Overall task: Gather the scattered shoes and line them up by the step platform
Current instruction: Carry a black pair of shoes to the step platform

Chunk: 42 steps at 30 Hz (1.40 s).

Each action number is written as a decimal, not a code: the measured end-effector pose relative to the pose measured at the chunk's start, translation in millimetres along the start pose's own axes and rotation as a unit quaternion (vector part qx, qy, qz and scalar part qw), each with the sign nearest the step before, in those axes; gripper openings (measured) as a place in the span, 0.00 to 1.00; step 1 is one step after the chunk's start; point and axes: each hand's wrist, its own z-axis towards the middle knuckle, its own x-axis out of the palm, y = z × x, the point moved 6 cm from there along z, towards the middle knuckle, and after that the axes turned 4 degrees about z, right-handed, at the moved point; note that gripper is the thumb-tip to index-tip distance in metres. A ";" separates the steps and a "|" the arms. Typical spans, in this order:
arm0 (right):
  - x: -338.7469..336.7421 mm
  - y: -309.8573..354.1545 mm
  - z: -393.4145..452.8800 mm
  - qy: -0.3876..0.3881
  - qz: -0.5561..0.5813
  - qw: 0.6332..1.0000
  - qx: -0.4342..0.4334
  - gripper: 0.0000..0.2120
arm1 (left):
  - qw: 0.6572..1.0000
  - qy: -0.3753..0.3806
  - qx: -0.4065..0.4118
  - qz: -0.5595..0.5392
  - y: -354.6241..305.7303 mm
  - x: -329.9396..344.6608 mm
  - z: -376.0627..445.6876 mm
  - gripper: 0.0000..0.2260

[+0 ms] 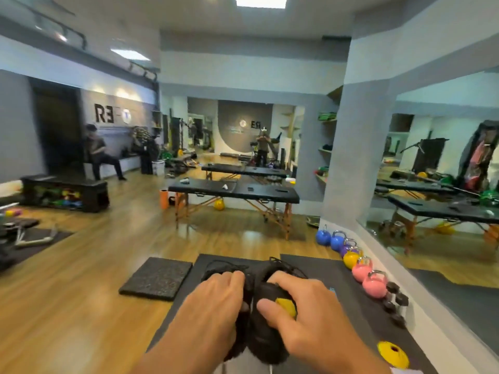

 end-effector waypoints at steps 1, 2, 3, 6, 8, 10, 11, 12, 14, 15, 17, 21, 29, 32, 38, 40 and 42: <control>21.3 23.9 10.4 0.005 0.025 1.000 -0.018 0.16 | 1.000 -0.016 -0.019 0.000 29.5 -10.5 -19.9 0.06; 43.2 48.3 18.9 0.015 0.053 0.998 -0.031 0.15 | 0.999 -0.027 -0.040 0.000 59.5 -20.7 -41.2 0.05; 65.5 72.4 26.5 0.024 0.088 0.995 -0.041 0.15 | 0.997 -0.037 -0.063 -0.004 89.1 -32.0 -62.1 0.04; 129.9 143.5 39.0 0.040 0.175 0.981 -0.070 0.10 | 0.987 -0.076 -0.141 -0.034 168.6 -62.6 -126.1 0.02; 174.1 191.0 43.3 0.065 0.202 0.972 -0.096 0.07 | 0.976 -0.092 -0.192 -0.044 212.9 -78.3 -171.9 0.02; 218.9 240.3 45.6 0.101 0.215 0.964 -0.123 0.10 | 0.966 -0.095 -0.239 -0.041 253.9 -91.6 -220.7 0.01; 241.3 266.8 46.1 0.122 0.217 0.958 -0.138 0.13 | 0.959 -0.096 -0.262 -0.040 274.6 -97.7 -245.9 0.01; 262.8 293.6 46.9 0.145 0.219 0.952 -0.156 0.15 | 0.952 -0.100 -0.287 -0.040 295.3 -103.8 -271.2 0.02; 306.2 345.4 47.9 0.193 0.228 0.936 -0.186 0.15 | 0.934 -0.104 -0.339 -0.036 334.7 -116.3 -321.7 0.03; 328.0 369.6 47.0 0.218 0.232 0.927 -0.200 0.15 | 0.925 -0.106 -0.365 -0.029 352.5 -122.0 -347.9 0.03; 372.4 417.3 44.0 0.267 0.237 0.905 -0.231 0.13 | 0.902 -0.113 -0.417 -0.016 385.7 -132.1 -399.9 0.04; 456.3 514.3 30.9 0.342 0.245 0.857 -0.299 0.08 | 0.854 -0.130 -0.503 0.017 440.3 -153.8 -498.8 0.04; 621.9 686.6 4.5 0.479 0.240 0.743 -0.400 0.08 | 0.715 -0.106 -0.690 0.043 541.0 -187.4 -653.0 0.05; 678.1 741.9 -7.9 0.530 0.211 0.699 -0.432 0.09 | 0.657 -0.088 -0.749 0.017 576.8 -193.1 -697.4 0.05; 746.5 843.1 -43.9 0.568 0.198 0.626 -0.495 0.10 | 0.560 -0.140 -0.817 0.012 620.7 -200.8 -784.8 0.04; 766.8 873.4 -58.6 0.573 0.196 0.605 -0.516 0.11 | 0.543 -0.158 -0.825 0.012 635.4 -202.4 -814.8 0.03; 787.8 903.2 -73.0 0.586 0.195 0.588 -0.522 0.12 | 0.530 -0.172 -0.830 0.023 651.3 -207.0 -843.7 0.03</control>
